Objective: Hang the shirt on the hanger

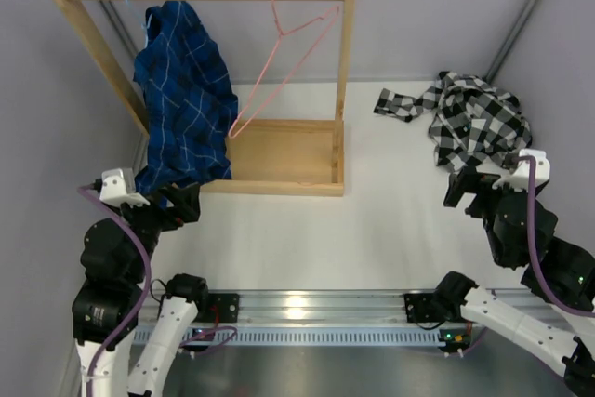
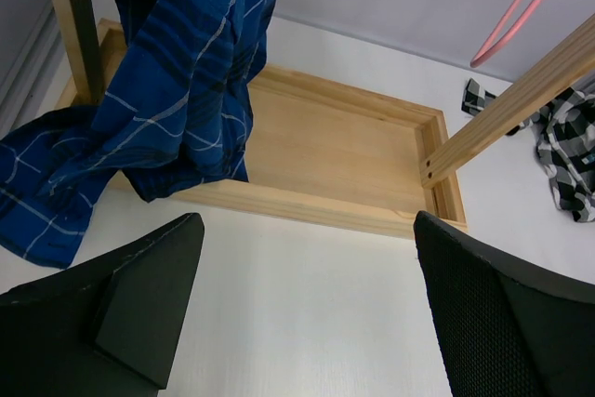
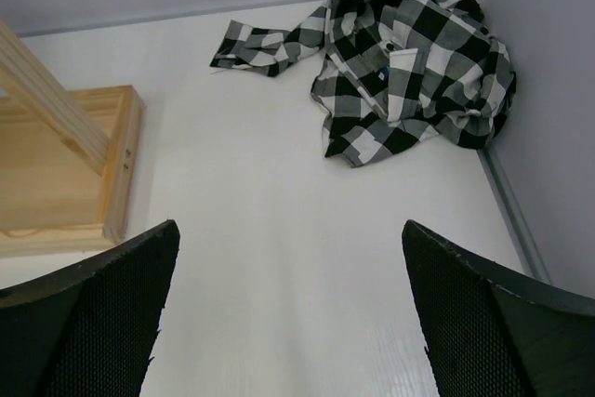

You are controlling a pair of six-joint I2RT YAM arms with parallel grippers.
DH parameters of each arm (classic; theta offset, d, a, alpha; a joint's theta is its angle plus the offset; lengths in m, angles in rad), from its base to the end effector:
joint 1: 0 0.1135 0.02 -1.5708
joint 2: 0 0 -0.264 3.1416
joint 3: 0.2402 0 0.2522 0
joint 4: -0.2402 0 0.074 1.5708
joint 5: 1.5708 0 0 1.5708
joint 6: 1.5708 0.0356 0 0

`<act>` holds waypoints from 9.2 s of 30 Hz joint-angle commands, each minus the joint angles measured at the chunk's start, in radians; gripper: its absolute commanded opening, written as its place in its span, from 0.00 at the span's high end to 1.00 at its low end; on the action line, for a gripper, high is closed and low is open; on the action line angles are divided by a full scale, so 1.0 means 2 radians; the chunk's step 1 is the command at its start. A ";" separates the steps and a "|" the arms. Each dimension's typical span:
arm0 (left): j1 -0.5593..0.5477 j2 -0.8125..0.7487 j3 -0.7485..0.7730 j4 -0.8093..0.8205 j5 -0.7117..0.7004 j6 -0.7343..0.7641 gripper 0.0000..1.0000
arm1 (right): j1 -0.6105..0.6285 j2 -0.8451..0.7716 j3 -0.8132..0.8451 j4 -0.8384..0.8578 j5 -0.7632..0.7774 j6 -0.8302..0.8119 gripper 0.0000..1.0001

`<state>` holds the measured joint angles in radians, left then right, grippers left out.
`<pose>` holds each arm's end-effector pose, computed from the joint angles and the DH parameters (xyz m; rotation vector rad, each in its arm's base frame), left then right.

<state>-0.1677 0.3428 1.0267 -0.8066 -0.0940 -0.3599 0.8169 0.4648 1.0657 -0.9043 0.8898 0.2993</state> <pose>0.0321 -0.0020 0.3901 -0.2337 1.6867 -0.3150 0.0504 0.0132 0.3910 0.1375 1.7547 -0.0254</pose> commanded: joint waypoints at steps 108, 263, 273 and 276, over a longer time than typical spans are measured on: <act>-0.534 0.552 -0.094 0.692 -0.078 -0.096 0.04 | -0.158 0.021 -0.132 0.284 -0.250 0.190 1.00; -0.512 0.276 -0.188 0.266 -0.239 -0.234 0.07 | 0.032 0.355 -0.046 0.257 -0.176 0.025 1.00; -0.511 0.352 -0.163 0.283 -0.236 -0.254 0.46 | 0.033 0.340 -0.060 0.279 -0.199 0.031 1.00; -0.511 0.369 -0.165 0.284 -0.235 -0.271 0.44 | 0.034 0.336 -0.060 0.283 -0.202 0.030 1.00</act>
<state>-1.1866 1.0637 0.6617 -0.2764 -0.5545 -0.8543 0.8917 1.1694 0.9195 -0.3916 0.4976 0.3447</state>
